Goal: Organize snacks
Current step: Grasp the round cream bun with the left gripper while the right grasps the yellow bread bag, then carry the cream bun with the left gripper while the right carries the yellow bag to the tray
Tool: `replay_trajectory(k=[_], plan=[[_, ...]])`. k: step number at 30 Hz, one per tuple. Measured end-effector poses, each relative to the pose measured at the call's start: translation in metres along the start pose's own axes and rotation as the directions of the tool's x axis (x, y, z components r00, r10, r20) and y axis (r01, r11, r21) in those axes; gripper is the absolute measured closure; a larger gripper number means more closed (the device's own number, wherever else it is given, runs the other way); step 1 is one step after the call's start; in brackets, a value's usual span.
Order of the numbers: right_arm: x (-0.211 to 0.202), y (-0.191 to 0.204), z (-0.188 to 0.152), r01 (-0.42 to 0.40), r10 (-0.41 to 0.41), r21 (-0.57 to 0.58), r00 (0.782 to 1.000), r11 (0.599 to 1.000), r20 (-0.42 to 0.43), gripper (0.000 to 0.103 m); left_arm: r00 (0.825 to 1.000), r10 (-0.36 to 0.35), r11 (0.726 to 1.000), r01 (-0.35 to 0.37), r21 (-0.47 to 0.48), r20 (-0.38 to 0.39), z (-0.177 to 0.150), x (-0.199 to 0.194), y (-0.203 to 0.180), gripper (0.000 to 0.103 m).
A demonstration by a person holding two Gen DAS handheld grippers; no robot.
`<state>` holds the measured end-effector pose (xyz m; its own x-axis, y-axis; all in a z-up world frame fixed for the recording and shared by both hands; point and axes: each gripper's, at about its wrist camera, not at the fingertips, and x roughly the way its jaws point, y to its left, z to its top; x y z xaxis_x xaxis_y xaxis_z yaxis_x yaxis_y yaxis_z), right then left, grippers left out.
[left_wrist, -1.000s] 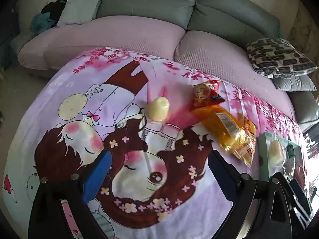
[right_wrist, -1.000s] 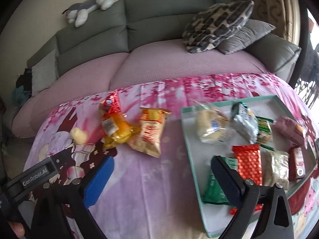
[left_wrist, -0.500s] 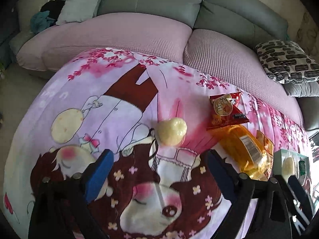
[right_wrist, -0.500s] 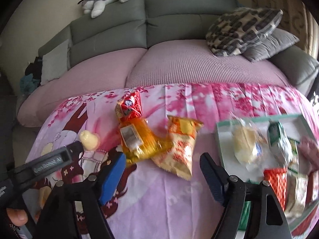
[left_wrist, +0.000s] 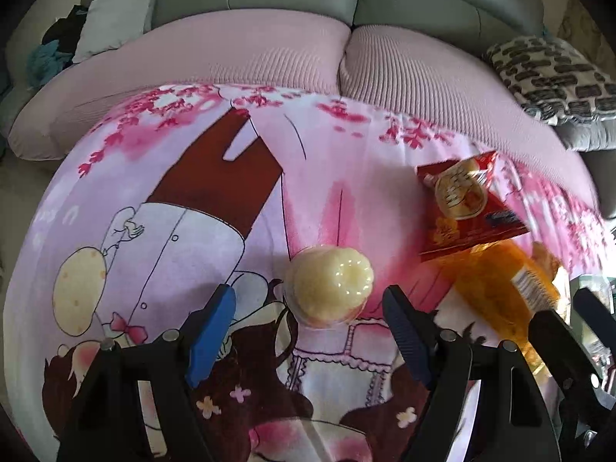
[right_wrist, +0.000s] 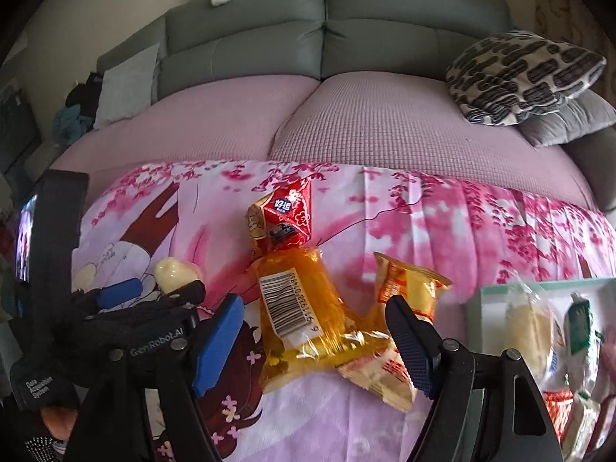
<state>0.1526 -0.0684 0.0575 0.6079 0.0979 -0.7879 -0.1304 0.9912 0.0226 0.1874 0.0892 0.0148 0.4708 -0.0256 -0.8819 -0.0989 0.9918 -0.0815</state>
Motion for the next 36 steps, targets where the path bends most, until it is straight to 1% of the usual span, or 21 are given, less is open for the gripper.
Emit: replay_trajectory(k=[3,6,7,10,12,15,18,19,21,25,27,31,36], plan=[[0.012,0.001,0.001,0.004,-0.005,-0.024,1.000,1.000,-0.026,0.025,0.999,0.036,0.999,-0.036,0.032,0.002,0.001,0.005,-0.006,0.023],[0.018,0.002,0.002,0.011,-0.013,-0.041,0.999,0.999,-0.038,0.030,0.998,0.067,0.996,-0.068,0.050,0.011,0.002,0.010,-0.011,0.024],[0.019,0.002,0.002,0.012,-0.014,-0.044,0.999,0.999,-0.041,0.031,0.998,0.067,0.996,-0.068,0.056,0.010,0.002,0.010,-0.011,0.025],[0.021,0.002,0.002,0.013,-0.015,-0.049,0.999,0.999,-0.042,0.031,0.997,0.078,0.995,-0.080,0.059,0.025,0.001,0.008,-0.012,0.035],[0.022,0.004,0.001,0.015,-0.017,-0.061,0.999,0.998,-0.047,0.031,0.996,0.079,0.995,-0.080,0.057,0.031,0.001,0.008,-0.010,0.046],[0.024,0.006,-0.001,0.018,-0.022,-0.071,0.998,0.997,-0.057,0.031,0.997,0.071,0.997,-0.072,0.029,0.042,0.000,0.005,-0.004,0.055],[0.027,0.006,-0.003,0.013,-0.017,-0.065,0.997,0.998,-0.070,0.036,0.997,0.061,0.998,-0.062,0.015,0.049,-0.001,0.004,-0.002,0.055],[0.027,0.006,-0.004,0.011,-0.015,-0.065,0.997,0.998,-0.070,0.036,0.997,0.063,0.998,-0.064,0.015,0.050,-0.002,0.004,-0.002,0.055],[0.026,0.007,-0.005,0.009,-0.013,-0.064,0.998,0.998,-0.069,0.042,0.996,0.067,0.998,-0.068,0.012,0.054,-0.003,0.003,-0.003,0.056],[0.022,0.008,-0.008,0.009,-0.013,-0.061,0.998,0.998,-0.065,0.047,0.997,0.050,0.999,-0.050,-0.019,0.053,-0.006,0.000,0.001,0.056],[0.019,0.008,-0.009,0.007,-0.011,-0.056,0.998,0.998,-0.057,0.053,0.998,0.040,0.999,-0.038,-0.037,0.052,-0.008,-0.002,0.003,0.056],[0.009,0.005,-0.013,-0.015,0.014,-0.028,0.999,1.000,-0.048,0.055,0.998,0.039,0.998,-0.037,-0.043,0.050,-0.013,-0.006,0.001,0.056],[-0.007,0.005,-0.015,-0.027,0.026,-0.022,0.999,0.999,-0.025,0.057,0.999,0.019,0.998,-0.016,-0.058,0.045,-0.017,-0.014,0.000,0.056]])
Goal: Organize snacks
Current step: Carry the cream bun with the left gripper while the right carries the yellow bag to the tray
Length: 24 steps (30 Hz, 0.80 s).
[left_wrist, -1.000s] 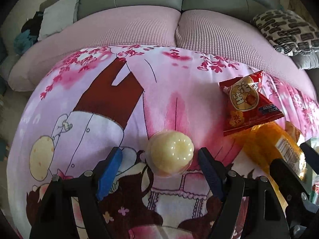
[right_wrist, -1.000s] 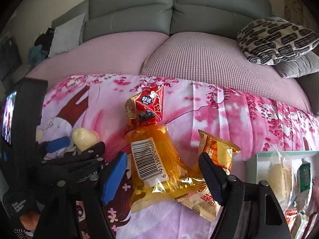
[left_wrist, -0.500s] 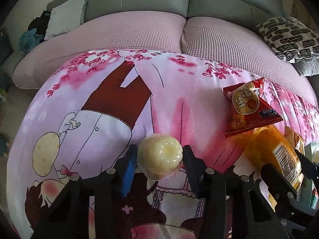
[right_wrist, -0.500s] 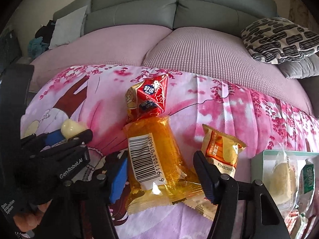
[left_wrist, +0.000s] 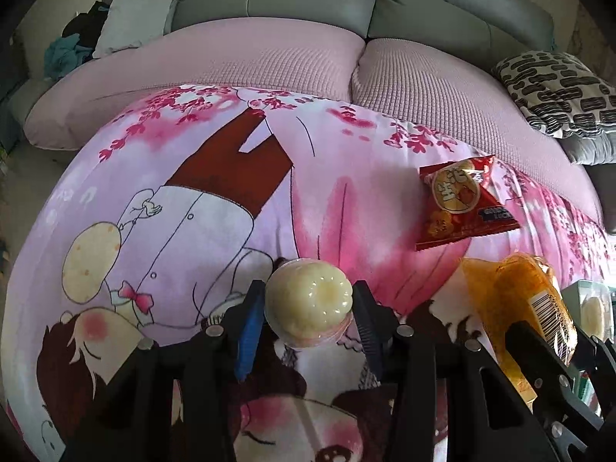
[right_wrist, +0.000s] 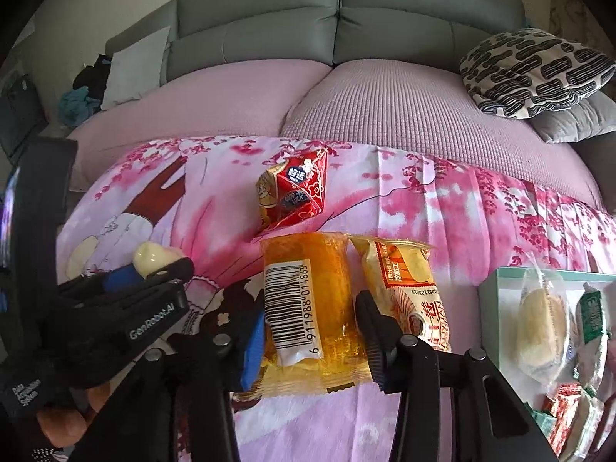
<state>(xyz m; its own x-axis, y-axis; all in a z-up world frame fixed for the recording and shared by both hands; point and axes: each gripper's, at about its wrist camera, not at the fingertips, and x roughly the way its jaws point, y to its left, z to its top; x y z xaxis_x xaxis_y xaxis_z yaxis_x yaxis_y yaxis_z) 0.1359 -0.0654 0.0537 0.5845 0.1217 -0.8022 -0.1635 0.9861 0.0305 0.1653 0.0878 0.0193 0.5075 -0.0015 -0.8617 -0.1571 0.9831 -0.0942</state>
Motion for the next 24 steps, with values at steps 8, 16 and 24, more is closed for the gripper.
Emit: replay_trajectory(k=[8,16,24], plan=[[-0.031,-0.005,-0.009,-0.002,0.001,0.044,0.999,0.999,0.036,0.057,0.999,-0.016,1.000,0.015,0.002,0.041,-0.005,-0.031,-0.006,0.056],[-0.053,-0.030,-0.024,0.012,-0.018,0.128,0.999,0.992,0.050,0.057,0.996,-0.048,0.999,0.047,0.012,0.080,-0.012,-0.064,-0.024,0.056],[-0.096,-0.076,-0.037,0.029,-0.061,0.231,0.990,0.973,0.131,0.057,0.986,-0.087,0.994,0.076,0.081,0.140,-0.026,-0.099,-0.062,0.056]])
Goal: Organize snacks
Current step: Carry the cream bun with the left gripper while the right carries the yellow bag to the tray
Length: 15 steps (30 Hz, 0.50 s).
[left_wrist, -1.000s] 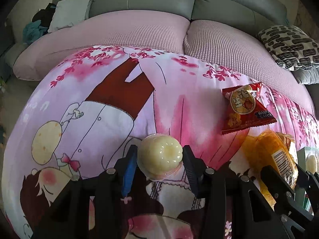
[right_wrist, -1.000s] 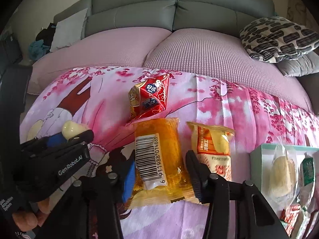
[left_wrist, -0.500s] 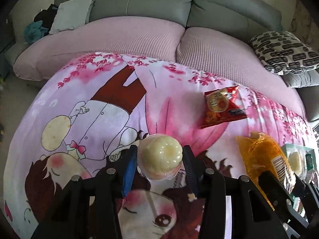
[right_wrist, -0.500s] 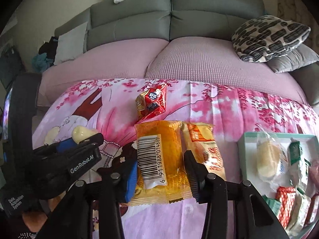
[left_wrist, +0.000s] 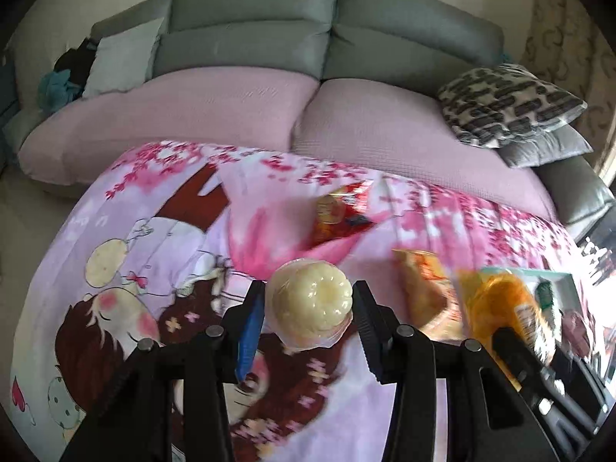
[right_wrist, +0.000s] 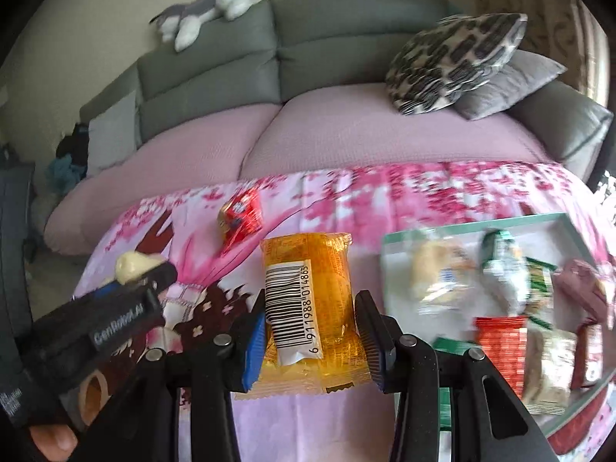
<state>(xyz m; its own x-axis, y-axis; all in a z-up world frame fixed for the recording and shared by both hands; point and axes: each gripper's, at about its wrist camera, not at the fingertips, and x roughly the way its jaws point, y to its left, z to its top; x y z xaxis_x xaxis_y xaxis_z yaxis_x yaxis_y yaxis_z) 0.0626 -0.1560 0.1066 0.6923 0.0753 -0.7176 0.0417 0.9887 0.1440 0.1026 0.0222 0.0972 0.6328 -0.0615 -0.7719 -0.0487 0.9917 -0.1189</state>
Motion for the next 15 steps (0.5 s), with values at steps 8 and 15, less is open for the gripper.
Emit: replay_trajectory(k=[8,15], plan=[[-0.034,-0.083,0.001,0.094,-0.102,0.136,0.993,0.986,0.052,0.057,0.996,-0.092,0.991,0.093,0.100,-0.012,-0.018,-0.008,-0.073,0.056],[-0.055,-0.153,-0.006,0.167,-0.187,0.264,0.981,0.950,0.052,0.057,0.988,-0.151,0.972,0.154,0.178,-0.031,-0.037,-0.011,-0.131,0.056]])
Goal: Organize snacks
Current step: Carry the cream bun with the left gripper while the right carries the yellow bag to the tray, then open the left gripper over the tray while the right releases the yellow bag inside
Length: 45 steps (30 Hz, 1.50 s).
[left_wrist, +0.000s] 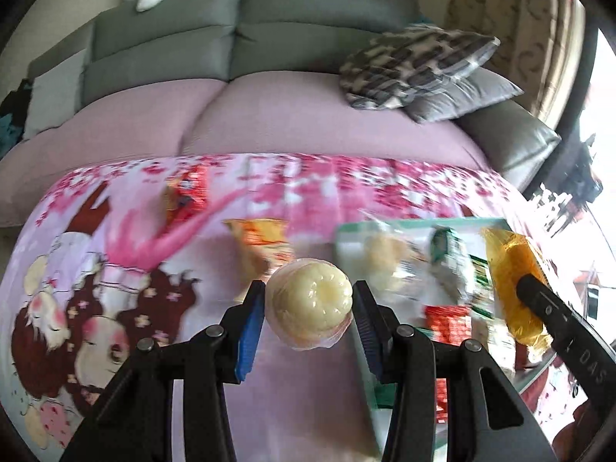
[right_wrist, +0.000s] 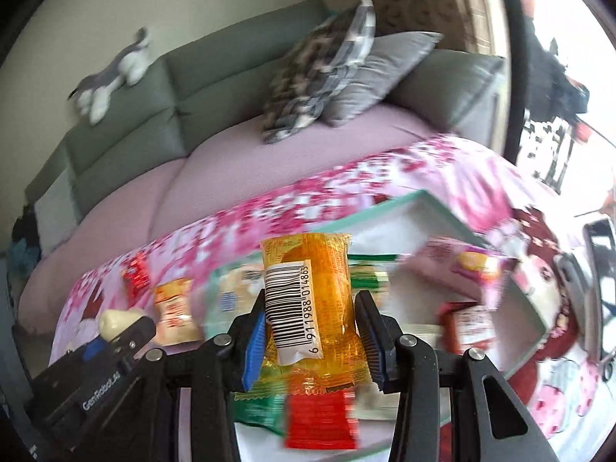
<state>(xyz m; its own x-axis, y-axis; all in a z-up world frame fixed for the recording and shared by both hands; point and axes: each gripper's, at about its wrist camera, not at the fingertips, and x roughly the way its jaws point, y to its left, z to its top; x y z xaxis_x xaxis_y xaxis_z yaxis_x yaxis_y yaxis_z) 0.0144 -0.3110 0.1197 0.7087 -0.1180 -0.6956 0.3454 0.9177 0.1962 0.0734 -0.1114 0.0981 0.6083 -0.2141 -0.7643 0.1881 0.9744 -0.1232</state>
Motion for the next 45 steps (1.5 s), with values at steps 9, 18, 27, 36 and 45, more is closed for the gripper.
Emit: replay_trajectory(k=[9,18,27,36,45], plan=[[-0.004,-0.061,0.003,0.050,-0.050,0.115,0.999,0.992,-0.003,0.057,0.998,-0.052,0.988,0.058,0.140,-0.041,-0.017,0.013,-0.071,0.056],[0.011,-0.065,-0.003,0.026,-0.021,0.126,0.999,0.992,-0.038,0.057,0.996,-0.060,0.981,0.070,0.178,-0.058,-0.024,0.025,-0.096,0.056],[0.020,-0.070,-0.006,0.042,-0.034,0.143,0.998,0.989,-0.059,0.057,0.996,-0.070,0.978,0.081,0.194,-0.063,-0.019,0.037,-0.108,0.056],[0.024,-0.071,-0.008,0.053,-0.043,0.146,0.997,0.988,-0.072,0.057,0.994,-0.062,0.978,0.078,0.195,-0.087,-0.020,0.047,-0.107,0.055],[0.022,-0.076,-0.007,0.057,-0.047,0.157,0.997,0.986,-0.067,0.054,0.990,-0.107,0.975,0.123,0.184,-0.093,-0.018,0.040,-0.108,0.055]])
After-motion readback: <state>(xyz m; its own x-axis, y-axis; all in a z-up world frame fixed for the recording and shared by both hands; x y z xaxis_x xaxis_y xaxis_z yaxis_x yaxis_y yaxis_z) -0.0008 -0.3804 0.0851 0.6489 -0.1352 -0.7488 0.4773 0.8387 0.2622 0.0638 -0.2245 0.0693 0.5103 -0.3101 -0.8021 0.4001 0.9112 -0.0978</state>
